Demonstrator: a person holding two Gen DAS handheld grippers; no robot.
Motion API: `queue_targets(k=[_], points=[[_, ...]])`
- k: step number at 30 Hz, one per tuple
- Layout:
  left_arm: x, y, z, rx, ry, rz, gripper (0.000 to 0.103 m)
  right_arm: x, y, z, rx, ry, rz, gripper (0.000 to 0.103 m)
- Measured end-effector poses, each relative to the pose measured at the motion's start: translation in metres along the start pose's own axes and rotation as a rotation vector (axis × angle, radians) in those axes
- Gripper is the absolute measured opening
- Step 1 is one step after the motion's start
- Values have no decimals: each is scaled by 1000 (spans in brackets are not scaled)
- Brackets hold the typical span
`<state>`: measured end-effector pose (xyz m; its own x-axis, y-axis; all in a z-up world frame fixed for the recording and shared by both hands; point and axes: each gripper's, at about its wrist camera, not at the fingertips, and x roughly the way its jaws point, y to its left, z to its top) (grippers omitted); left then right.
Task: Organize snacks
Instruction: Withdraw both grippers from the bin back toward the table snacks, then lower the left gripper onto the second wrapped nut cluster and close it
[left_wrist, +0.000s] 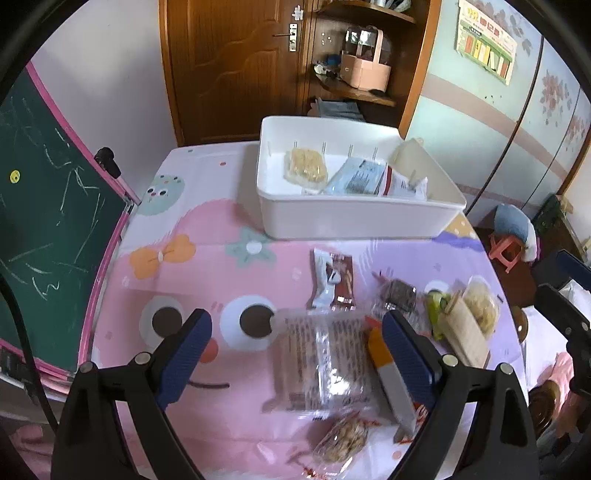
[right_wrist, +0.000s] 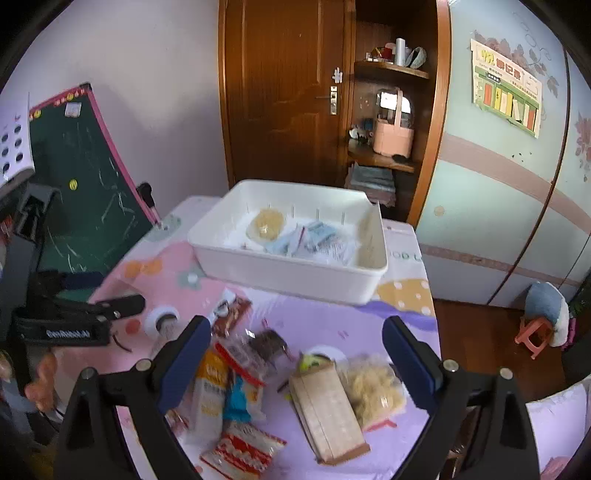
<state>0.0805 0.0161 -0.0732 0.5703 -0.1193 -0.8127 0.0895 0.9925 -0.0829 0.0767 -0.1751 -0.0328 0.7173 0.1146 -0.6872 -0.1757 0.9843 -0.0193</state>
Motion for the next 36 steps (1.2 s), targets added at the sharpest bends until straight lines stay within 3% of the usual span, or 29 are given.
queue_targets(k=[13, 22, 36], points=[[13, -5, -42, 51, 73, 0, 93, 9, -4, -45, 48, 88, 24, 95], [23, -10, -61, 92, 117, -29, 93, 12, -3, -52, 79, 120, 45, 95], [27, 2, -78, 97, 112, -49, 93, 10, 6, -71, 79, 135, 87, 94]])
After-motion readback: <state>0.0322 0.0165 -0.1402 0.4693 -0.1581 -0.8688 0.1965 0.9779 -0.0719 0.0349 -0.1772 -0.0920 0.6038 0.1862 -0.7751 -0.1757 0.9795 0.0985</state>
